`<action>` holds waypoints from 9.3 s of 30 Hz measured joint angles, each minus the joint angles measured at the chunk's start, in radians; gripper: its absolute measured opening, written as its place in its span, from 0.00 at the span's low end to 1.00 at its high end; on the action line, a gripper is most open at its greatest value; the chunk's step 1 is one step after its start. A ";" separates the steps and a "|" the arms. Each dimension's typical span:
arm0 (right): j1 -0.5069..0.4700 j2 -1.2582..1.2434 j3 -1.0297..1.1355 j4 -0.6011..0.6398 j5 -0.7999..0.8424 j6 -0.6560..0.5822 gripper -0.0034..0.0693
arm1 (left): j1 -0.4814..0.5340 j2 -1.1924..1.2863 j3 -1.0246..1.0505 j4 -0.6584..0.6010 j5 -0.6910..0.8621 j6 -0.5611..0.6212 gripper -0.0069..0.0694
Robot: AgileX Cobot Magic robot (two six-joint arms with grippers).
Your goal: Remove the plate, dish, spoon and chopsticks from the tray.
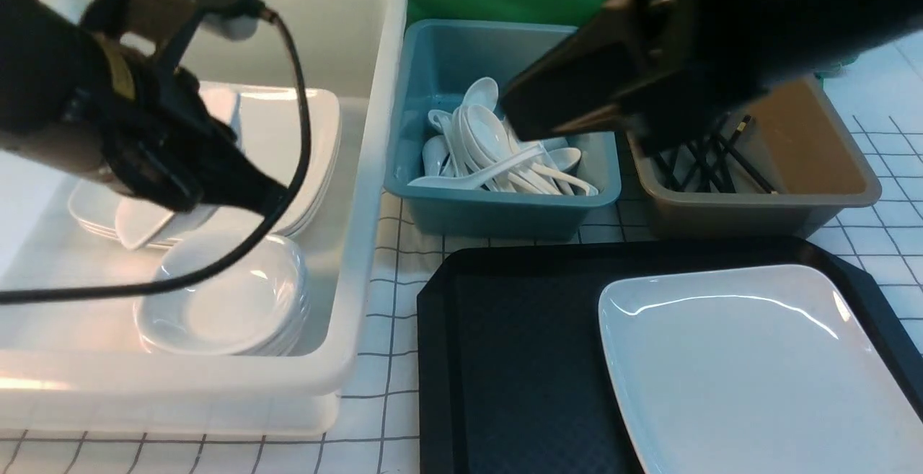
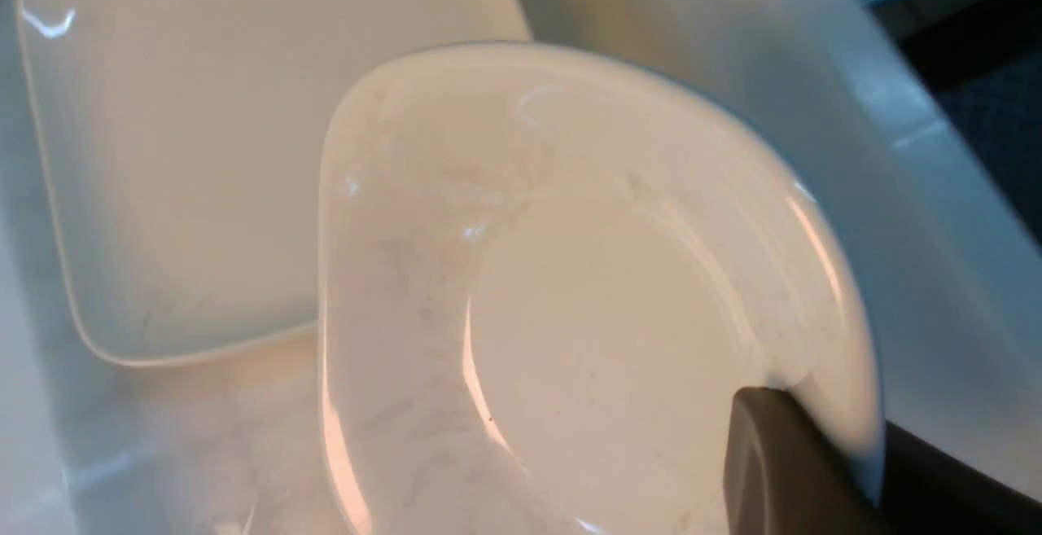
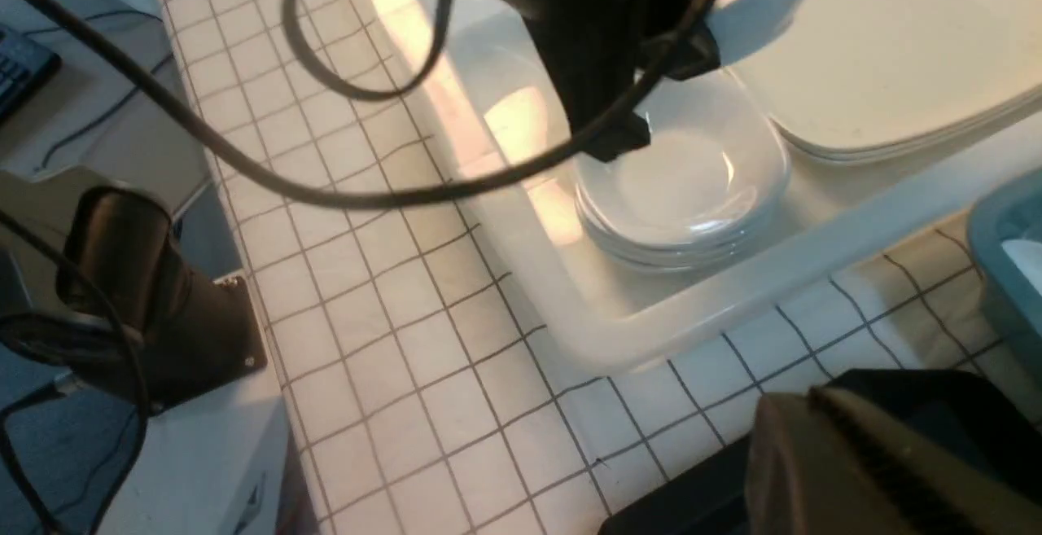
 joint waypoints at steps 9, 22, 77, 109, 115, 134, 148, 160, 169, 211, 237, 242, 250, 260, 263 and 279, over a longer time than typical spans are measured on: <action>0.066 0.120 -0.115 -0.064 0.016 0.049 0.05 | 0.008 0.086 0.153 -0.010 -0.124 0.000 0.15; 0.023 0.051 -0.119 -0.362 0.109 0.123 0.06 | 0.008 0.051 0.071 -0.212 -0.125 0.037 0.75; -0.646 -0.615 0.701 -0.191 0.068 0.036 0.06 | -0.363 1.019 -0.746 -0.429 -0.131 -0.047 0.44; -0.646 -0.615 0.518 -0.072 0.057 0.018 0.06 | -0.354 0.549 -0.738 -0.395 0.093 0.086 0.13; -0.646 -0.615 0.500 0.024 0.051 -0.033 0.06 | -0.293 0.456 -0.738 -0.410 0.092 0.086 0.13; -0.359 -0.298 0.200 0.142 0.011 -0.106 0.05 | 0.431 0.293 -0.728 -0.729 0.119 0.192 0.13; 0.020 0.028 -0.028 -0.086 -0.091 0.028 0.05 | 0.777 0.287 -0.352 -0.903 -0.123 0.269 0.13; 0.028 0.168 -0.155 -0.109 -0.117 0.082 0.05 | 0.783 0.366 -0.102 -1.080 -0.431 0.344 0.13; 0.028 0.169 -0.158 -0.111 -0.119 0.085 0.05 | 0.783 0.454 -0.099 -1.102 -0.387 0.371 0.13; 0.030 -0.144 -0.130 -1.012 0.097 0.595 0.06 | 0.184 0.117 -0.334 -0.663 0.096 0.489 0.09; 0.030 -1.389 1.222 -1.041 -0.907 0.871 0.08 | 0.055 -0.999 0.721 -0.534 -0.432 0.208 0.09; 0.030 -1.391 1.228 -1.042 -0.925 0.882 0.13 | 0.055 -1.028 0.760 -0.536 -0.444 0.207 0.09; 0.030 -1.392 1.234 -1.042 -0.925 0.897 0.17 | 0.055 -1.028 0.760 -0.545 -0.450 0.215 0.09; 0.030 -1.392 1.234 -1.042 -0.925 0.897 0.19 | 0.055 -1.028 0.760 -0.504 -0.454 0.216 0.09; 0.030 -1.392 1.234 -1.042 -0.925 0.897 0.20 | 0.055 -1.028 0.760 -0.504 -0.457 0.216 0.09; 0.030 -1.392 1.234 -1.042 -0.921 0.897 0.25 | 0.308 -1.150 0.866 -0.408 -0.567 0.216 0.09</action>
